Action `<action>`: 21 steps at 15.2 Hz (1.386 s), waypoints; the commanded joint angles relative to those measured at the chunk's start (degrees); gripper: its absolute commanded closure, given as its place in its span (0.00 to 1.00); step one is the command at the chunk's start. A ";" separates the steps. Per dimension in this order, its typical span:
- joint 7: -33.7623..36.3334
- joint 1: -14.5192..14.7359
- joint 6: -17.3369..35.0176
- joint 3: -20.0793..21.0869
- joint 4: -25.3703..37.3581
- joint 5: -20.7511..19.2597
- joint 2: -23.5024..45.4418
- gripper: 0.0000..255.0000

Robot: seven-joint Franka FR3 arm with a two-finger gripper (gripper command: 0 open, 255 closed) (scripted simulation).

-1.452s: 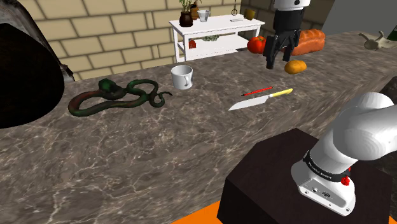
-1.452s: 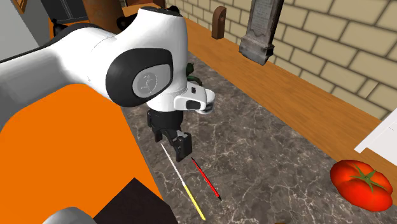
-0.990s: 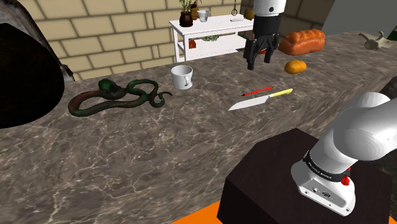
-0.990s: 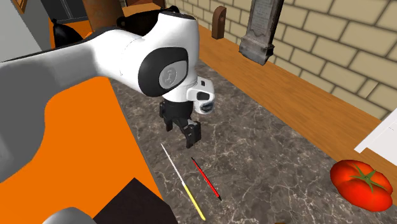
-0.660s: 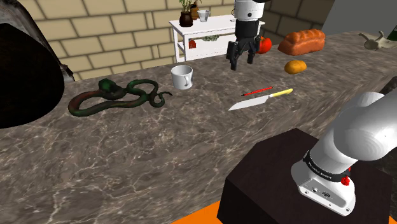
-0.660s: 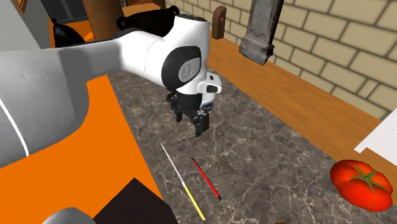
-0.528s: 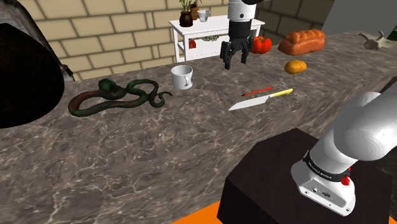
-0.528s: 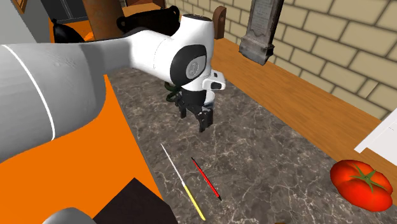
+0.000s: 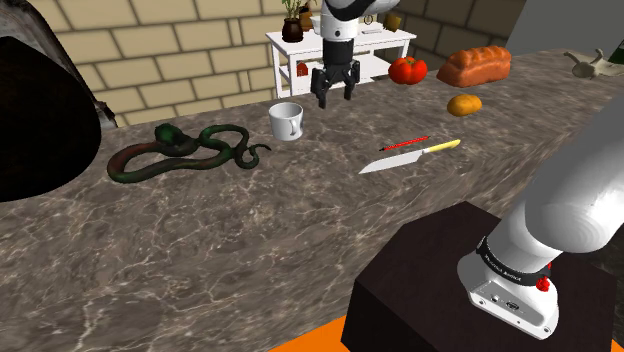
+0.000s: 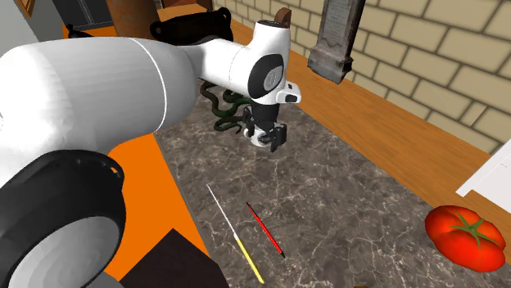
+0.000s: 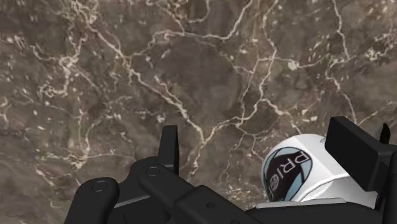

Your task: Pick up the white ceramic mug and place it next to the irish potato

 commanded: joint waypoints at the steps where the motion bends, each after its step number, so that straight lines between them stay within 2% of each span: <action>1: 0.55 0.34 1.02 0.38 3.74 0.10 4.25 0.00; 9: 1.55 1.21 0.86 0.99 22.18 -0.09 20.71 0.00; 16: 1.53 1.35 5.86 1.03 18.16 -0.09 21.69 0.00; 21: 1.53 1.36 6.26 1.04 17.86 -0.09 21.79 0.00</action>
